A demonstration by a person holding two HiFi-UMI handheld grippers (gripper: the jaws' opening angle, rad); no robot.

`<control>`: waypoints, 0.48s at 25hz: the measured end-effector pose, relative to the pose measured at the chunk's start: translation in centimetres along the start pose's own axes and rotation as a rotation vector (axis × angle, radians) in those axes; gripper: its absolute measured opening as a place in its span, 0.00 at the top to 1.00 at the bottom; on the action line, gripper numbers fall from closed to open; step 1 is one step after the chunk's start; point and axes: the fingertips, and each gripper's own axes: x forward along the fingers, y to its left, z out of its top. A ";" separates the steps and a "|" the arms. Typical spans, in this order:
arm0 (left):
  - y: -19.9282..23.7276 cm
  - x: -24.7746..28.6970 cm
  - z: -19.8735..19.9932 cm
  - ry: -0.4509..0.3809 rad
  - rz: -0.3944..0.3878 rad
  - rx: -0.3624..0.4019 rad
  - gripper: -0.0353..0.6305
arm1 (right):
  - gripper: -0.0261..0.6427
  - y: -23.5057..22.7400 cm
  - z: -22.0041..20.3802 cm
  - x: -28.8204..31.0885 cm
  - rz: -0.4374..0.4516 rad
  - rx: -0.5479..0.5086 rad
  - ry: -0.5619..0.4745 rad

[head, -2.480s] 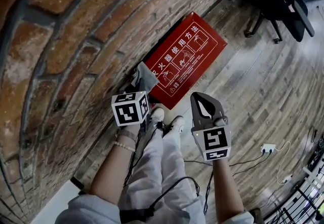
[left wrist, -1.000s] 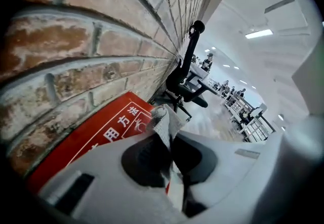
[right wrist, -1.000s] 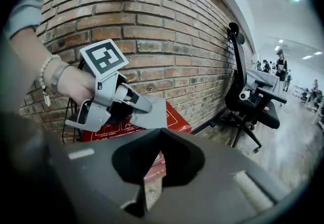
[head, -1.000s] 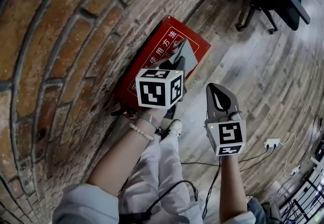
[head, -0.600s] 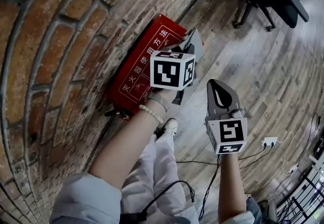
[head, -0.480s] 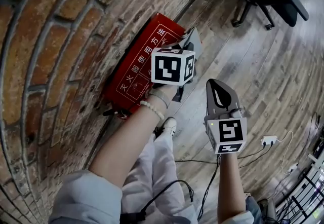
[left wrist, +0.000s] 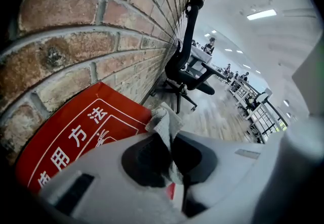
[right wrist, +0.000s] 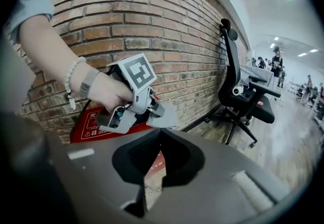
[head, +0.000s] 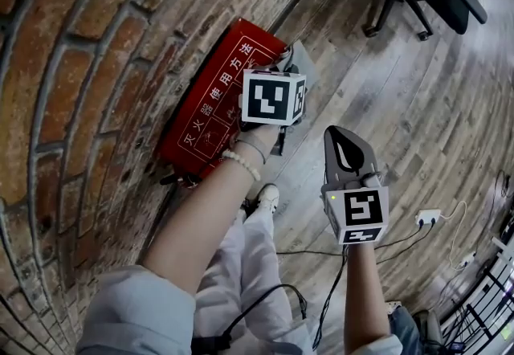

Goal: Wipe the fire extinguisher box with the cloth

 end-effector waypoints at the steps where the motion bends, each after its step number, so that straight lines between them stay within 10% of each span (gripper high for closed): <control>1: 0.0 0.0 -0.1 0.007 0.003 0.003 0.93 | 0.94 0.1 0.0 0.0 0.001 0.001 0.000; 12: 0.2 -0.1 -0.3 0.036 0.017 0.004 0.93 | 0.94 0.5 0.1 -0.1 0.010 0.003 0.001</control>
